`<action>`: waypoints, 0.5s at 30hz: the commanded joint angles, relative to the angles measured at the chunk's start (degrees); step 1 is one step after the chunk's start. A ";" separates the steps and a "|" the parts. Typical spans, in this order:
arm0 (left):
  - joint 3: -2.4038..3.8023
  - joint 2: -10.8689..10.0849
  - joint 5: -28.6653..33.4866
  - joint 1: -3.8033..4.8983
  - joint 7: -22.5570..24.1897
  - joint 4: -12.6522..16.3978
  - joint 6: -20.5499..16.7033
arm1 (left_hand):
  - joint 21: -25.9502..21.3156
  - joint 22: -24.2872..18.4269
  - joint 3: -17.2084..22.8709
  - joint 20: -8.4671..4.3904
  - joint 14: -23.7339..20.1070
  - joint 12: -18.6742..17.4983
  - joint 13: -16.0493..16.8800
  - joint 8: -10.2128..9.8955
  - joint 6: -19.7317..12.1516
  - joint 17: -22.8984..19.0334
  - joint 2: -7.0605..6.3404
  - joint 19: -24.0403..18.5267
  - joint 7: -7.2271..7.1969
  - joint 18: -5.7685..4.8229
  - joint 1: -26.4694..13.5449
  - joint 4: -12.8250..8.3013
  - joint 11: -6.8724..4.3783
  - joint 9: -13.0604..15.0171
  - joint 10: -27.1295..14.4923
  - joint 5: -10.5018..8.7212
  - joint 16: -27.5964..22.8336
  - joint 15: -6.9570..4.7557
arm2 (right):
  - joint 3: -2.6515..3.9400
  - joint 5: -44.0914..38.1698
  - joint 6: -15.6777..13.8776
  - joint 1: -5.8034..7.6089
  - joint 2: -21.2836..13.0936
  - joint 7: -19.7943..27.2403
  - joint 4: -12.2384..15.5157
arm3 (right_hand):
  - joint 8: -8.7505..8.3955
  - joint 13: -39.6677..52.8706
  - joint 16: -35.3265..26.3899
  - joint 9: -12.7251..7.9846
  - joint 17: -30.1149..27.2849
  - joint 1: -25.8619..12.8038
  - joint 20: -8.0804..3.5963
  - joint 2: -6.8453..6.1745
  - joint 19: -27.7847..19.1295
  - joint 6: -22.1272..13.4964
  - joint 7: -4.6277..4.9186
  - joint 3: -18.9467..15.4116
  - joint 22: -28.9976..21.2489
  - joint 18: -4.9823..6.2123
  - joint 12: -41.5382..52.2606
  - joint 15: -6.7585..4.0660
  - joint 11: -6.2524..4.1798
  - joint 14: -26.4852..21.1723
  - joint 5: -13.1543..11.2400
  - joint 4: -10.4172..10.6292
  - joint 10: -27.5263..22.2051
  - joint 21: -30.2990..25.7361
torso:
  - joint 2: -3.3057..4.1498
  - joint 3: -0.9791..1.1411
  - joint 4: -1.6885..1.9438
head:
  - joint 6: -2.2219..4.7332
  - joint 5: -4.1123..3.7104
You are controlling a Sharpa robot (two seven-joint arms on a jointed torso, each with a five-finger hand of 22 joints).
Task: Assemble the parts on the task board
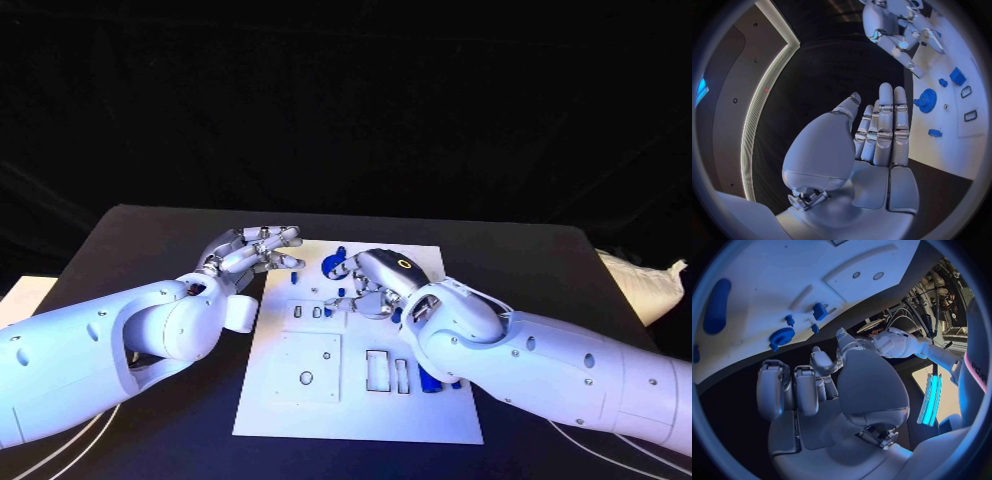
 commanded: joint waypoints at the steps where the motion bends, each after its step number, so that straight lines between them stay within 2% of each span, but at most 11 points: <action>1: 0.04 -0.01 -8.97 0.11 -8.25 -1.10 2.86 | 4.91 2.40 -0.19 -2.27 8.38 2.09 1.00 0.83 2.59 6.26 -0.40 6.28 -1.73 0.90 -2.04 1.43 -2.42 0.22 6.79 -0.37 8.52 -2.37 | 0.92 10.06 -2.35 0.93 -2.86 9.98 1.45 | -0.15 -0.20 -0.11 -0.11 5.76 0.79 0.45 0.15 -0.15 -0.47 0.11 -0.57 -0.06 -0.82 -0.61 0.43 0.24 3.86 -0.18 0.17 -0.55 -0.29 | -0.41 0.13 -0.47 | 0.13 0.36; 4: 0.05 -0.04 -13.05 0.26 -12.41 -1.58 3.35 | 9.34 4.83 -0.06 -4.09 10.93 3.47 2.27 0.97 4.32 29.36 -0.94 10.21 -3.16 0.62 -3.10 2.47 -4.04 0.30 11.06 -0.29 29.82 -3.90 | 1.32 14.07 -1.13 1.83 -5.11 12.16 2.42 | -0.08 -0.36 -0.19 -0.17 5.68 1.02 0.52 0.19 -0.25 -0.63 0.17 -0.95 -0.24 -0.78 -0.81 0.50 0.30 3.83 0.30 0.42 -0.75 -0.39 | -0.61 0.23 -0.71 | 0.04 0.72; 5: 0.05 -0.02 -15.18 0.44 -14.69 -1.85 3.70 | 11.29 5.97 -0.36 -4.56 11.62 4.89 3.39 0.99 4.78 41.29 -1.19 11.59 -3.53 0.65 -3.86 3.07 -4.79 0.39 12.95 -0.31 40.20 -4.30 | 1.46 16.08 -0.53 2.34 -6.34 13.05 2.95 | -0.06 -0.45 -0.34 -0.18 5.46 1.13 0.54 0.24 -0.32 -0.65 0.17 -1.05 -0.38 -0.76 -0.94 0.51 0.31 3.78 0.46 0.48 -0.85 -0.47 | -0.72 0.28 -0.81 | -0.04 0.92; 6: 0.05 0.05 -17.81 0.75 -17.63 -2.25 4.51 | 17.01 12.20 -0.75 -5.03 12.11 6.62 4.73 1.15 5.40 51.81 -1.28 14.06 -4.03 -0.07 -4.83 3.83 -5.33 0.55 14.78 -0.34 49.13 -4.75 | 1.59 18.38 0.06 3.00 -7.84 13.90 3.56 | 0.01 -0.70 -0.67 -0.17 4.97 1.34 0.56 0.32 -0.50 -0.60 0.17 -1.18 -0.76 -0.68 -1.30 0.52 0.31 3.65 0.67 0.52 -1.08 -0.68 | -0.79 0.36 -0.90 | -0.10 1.07; 7: 0.05 0.11 -19.67 1.00 -19.83 -2.51 5.12 | 26.88 24.18 -1.27 -5.60 12.65 9.67 7.02 1.61 6.22 61.44 -1.24 17.40 -4.74 -1.60 -5.88 4.67 -5.74 0.90 16.63 -0.32 56.83 -5.19 | 1.66 19.82 0.35 3.44 -8.84 14.34 3.93 | 0.08 -0.89 -0.92 -0.16 4.61 1.57 0.58 0.42 -0.63 -0.50 0.15 -1.29 -1.01 -0.63 -1.56 0.52 0.30 3.55 0.84 0.55 -1.25 -0.83 | -0.89 0.42 -1.00 | -0.15 1.21; 8: 0.05 0.21 -22.23 1.36 -22.81 -2.83 5.89 | 33.86 32.45 -1.77 -6.05 12.80 13.04 9.86 2.18 7.03 67.42 -1.34 19.29 -5.36 -2.73 -6.54 5.32 -6.46 1.36 17.11 -0.26 61.56 -5.58 | 1.74 21.55 0.53 3.96 -10.10 14.77 4.35 | 0.13 -0.92 -0.99 -0.15 4.53 1.73 0.58 0.54 -0.67 -0.43 0.13 -1.34 -1.06 -0.62 -1.58 0.51 0.28 3.53 0.93 0.57 -1.29 -0.87 | -1.00 0.49 -1.11 | -0.19 1.33; 9: 0.05 0.34 -25.05 1.82 -25.88 -3.16 6.90 | 37.09 36.64 -2.20 -6.15 12.93 15.28 11.73 2.73 7.66 70.45 -1.14 19.63 -5.38 -3.37 -7.49 6.14 -6.44 1.73 17.20 -0.45 63.70 -5.66 | 1.80 23.24 0.55 4.46 -11.32 15.12 4.66 | 0.18 -0.91 -1.02 -0.14 4.52 1.90 0.58 0.70 -0.66 -0.34 0.11 -1.37 -1.04 -0.62 -1.53 0.50 0.26 3.52 1.03 0.59 -1.28 -0.87 | -1.10 0.56 -1.25 | -0.25 1.47; 10: 0.05 0.54 -28.06 2.34 -29.08 -3.49 8.17 | 40.35 40.36 -2.76 -6.43 13.06 21.59 17.59 3.75 8.00 72.85 -1.06 19.63 -6.15 -3.75 -7.96 6.90 -6.87 2.53 16.65 -0.27 65.40 -6.17 | 1.85 24.93 0.53 4.96 -12.45 15.38 4.85 | 0.23 -0.88 -1.03 -0.13 4.52 2.10 0.57 0.87 -0.66 -0.24 0.09 -1.39 -1.02 -0.62 -1.44 0.48 0.24 3.52 1.19 0.59 -1.24 -0.87 | -1.21 0.63 -1.43 | -0.26 1.68; 11: 0.05 0.88 -32.39 3.12 -33.66 -3.88 9.90 | 43.93 44.46 -3.72 -6.88 13.23 32.34 28.69 5.51 8.62 75.10 -0.54 19.20 -6.14 -4.07 -9.36 8.65 -7.02 3.87 15.00 -0.43 66.89 -6.07 | 1.90 27.34 0.47 5.71 -13.90 15.64 4.84 | 0.28 -0.85 -1.03 -0.12 4.56 2.37 0.56 1.06 -0.63 -0.13 0.05 -1.43 -0.97 -0.63 -1.35 0.46 0.20 3.53 1.47 0.58 -1.20 -0.85 | -1.28 0.67 -1.54 | -0.27 1.79; 13: 0.04 1.36 -37.93 4.12 -39.20 -4.25 12.23 | 48.64 50.01 -5.60 -7.26 13.76 44.27 40.65 8.55 7.84 77.41 -0.15 18.95 -7.94 -4.33 -9.79 10.96 -7.53 6.54 13.38 0.17 68.23 -6.12 | 1.95 30.01 0.41 6.58 -15.44 15.77 4.46 | 0.34 -0.80 -1.03 -0.11 4.61 2.77 0.52 1.30 -0.61 0.01 0.01 -1.51 -0.92 -0.64 -1.18 0.41 0.15 3.55 2.08 0.54 -1.11 -0.84 | -1.50 0.78 -1.85 | -0.34 2.04; 15: 0.03 2.12 -43.62 5.35 -44.43 -4.71 15.05 | 51.72 54.60 -7.75 -6.76 13.76 48.86 45.95 10.27 8.09 77.41 -0.02 19.76 -7.05 -5.27 -12.51 13.00 -7.32 7.92 13.60 -0.87 68.23 -6.62 | 1.98 31.91 0.33 7.24 -16.74 15.71 3.81 | 0.37 -0.76 -1.05 -0.10 4.61 3.03 0.50 1.44 -0.58 0.11 -0.03 -1.60 -0.88 -0.65 -1.05 0.38 0.12 3.56 2.56 0.51 -1.04 -0.83 | -1.65 0.93 -2.10 | -0.43 2.32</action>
